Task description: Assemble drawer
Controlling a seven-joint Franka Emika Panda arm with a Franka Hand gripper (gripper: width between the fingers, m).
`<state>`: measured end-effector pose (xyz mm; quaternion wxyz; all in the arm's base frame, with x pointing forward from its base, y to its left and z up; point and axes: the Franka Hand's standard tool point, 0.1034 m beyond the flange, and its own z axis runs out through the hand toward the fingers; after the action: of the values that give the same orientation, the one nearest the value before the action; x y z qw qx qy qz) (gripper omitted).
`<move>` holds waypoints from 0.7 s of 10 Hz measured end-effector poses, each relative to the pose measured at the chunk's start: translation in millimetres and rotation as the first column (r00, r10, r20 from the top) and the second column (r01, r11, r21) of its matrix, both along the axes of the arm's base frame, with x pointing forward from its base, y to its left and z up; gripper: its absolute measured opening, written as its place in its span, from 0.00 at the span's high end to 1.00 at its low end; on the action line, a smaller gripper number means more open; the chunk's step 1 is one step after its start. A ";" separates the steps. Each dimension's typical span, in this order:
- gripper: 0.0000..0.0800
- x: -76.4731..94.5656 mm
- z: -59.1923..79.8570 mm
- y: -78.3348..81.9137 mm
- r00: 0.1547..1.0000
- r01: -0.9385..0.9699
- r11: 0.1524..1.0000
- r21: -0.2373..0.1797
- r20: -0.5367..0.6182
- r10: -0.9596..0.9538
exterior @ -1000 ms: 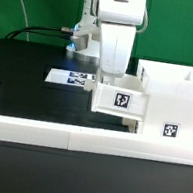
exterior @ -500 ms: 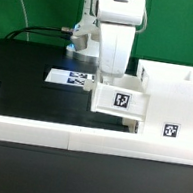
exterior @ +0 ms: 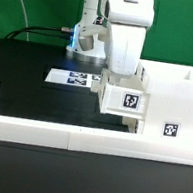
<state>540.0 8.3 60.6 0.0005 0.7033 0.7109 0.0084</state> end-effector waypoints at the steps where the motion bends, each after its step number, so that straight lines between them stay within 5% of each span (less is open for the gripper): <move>1: 0.94 -0.1 -0.1 -0.3 1.000 0.001 1.000 0.000 0.000 -0.001; 7: 0.94 0.7 -2.1 19.7 1.000 -0.020 1.000 0.012 -0.002 0.020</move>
Offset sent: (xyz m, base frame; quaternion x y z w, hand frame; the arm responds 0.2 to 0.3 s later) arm -0.0018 0.0198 -0.0060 0.0058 0.0100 0.0130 0.9998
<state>540.7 28.0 58.5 -0.0044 0.6963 0.7177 0.0119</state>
